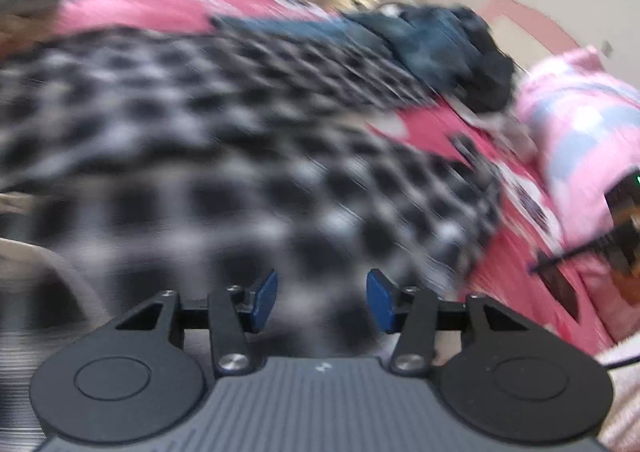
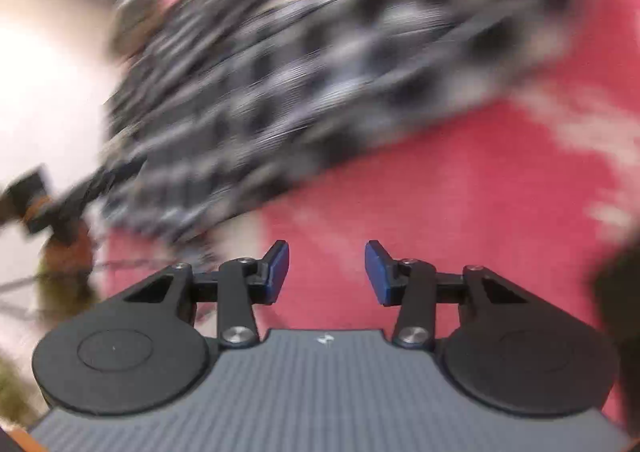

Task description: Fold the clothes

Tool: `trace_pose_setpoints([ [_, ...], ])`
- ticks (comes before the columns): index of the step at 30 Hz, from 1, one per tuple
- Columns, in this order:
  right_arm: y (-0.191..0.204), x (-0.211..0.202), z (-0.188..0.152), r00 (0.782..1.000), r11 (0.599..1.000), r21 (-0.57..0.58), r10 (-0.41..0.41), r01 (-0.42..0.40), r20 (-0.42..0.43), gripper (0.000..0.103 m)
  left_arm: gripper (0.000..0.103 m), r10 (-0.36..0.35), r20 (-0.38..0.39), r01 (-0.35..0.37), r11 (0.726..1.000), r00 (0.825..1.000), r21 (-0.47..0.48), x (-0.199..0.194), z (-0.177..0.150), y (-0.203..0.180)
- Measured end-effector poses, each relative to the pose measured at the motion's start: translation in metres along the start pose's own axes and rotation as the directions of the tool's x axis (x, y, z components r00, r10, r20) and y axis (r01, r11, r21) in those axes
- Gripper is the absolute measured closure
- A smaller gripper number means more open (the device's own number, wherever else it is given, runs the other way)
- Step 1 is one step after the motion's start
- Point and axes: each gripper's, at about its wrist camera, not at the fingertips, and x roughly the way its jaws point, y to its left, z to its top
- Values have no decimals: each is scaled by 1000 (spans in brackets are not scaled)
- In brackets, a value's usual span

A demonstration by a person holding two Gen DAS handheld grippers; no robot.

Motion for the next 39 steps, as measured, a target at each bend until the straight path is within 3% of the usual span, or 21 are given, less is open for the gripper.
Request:
trace_pose_setpoints([
  [3, -30, -16, 10, 984, 990, 122, -91, 73, 152, 62, 56, -15, 15, 14, 998, 1000, 59, 20, -5, -24],
  [7, -50, -18, 42, 951, 970, 199, -187, 139, 246, 62, 59, 11, -11, -10, 992, 1000, 124, 35, -8, -45],
  [11, -70, -20, 76, 902, 940, 278, -284, 196, 326, 62, 60, 48, -21, -44, 984, 999, 172, 35, -17, -65],
  [15, -90, -21, 109, 836, 902, 359, -381, 242, 394, 62, 61, 42, -51, -32, 983, 998, 182, 38, -26, -82],
  [17, -106, -16, 122, 823, 888, 404, -390, 219, 413, 62, 62, 27, -81, -12, 983, 996, 181, 42, -31, -89],
  [23, -146, -7, 141, 830, 843, 526, -368, 108, 419, 63, 62, 18, -130, 9, 979, 991, 202, 52, -40, -115],
  [26, -164, -2, 146, 841, 826, 561, -337, 49, 424, 69, 62, 7, -152, 25, 979, 988, 204, 59, -41, -124],
  [31, -178, -1, 154, 859, 840, 543, -277, -1, 430, 90, 62, 17, -179, 23, 976, 984, 219, 70, -45, -138],
  [35, -183, 1, 160, 881, 861, 508, -216, -32, 420, 91, 62, 44, -184, 3, 969, 982, 249, 76, -45, -148],
  [39, -191, 2, 163, 896, 846, 526, -161, -91, 414, 89, 65, 77, -152, -34, 962, 985, 269, 75, -42, -154],
])
